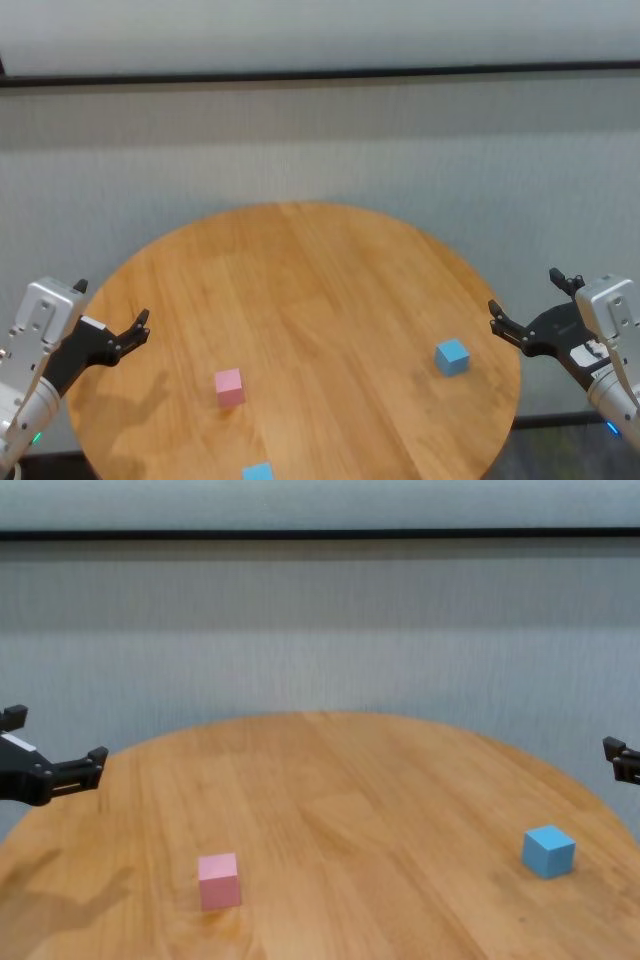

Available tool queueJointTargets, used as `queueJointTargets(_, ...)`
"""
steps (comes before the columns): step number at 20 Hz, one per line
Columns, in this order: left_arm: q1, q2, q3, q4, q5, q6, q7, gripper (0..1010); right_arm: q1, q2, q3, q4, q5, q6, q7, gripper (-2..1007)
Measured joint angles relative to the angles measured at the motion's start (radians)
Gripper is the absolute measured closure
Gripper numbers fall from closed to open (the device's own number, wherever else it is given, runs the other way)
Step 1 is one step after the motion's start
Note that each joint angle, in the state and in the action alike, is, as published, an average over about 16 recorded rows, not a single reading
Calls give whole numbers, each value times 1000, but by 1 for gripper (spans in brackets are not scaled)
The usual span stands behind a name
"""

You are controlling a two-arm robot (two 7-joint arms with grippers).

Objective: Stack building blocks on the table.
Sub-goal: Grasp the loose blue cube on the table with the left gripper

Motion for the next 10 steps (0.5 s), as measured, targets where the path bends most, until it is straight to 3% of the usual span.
queueJointTargets(5,10,5,-3,-19,11,-3,7,10,0,0,0,0,0,0,0,0)
queueJointTargets(10,35,18,-10,-71,33,-8,14,10,0,0,0,0,0,0,0,1)
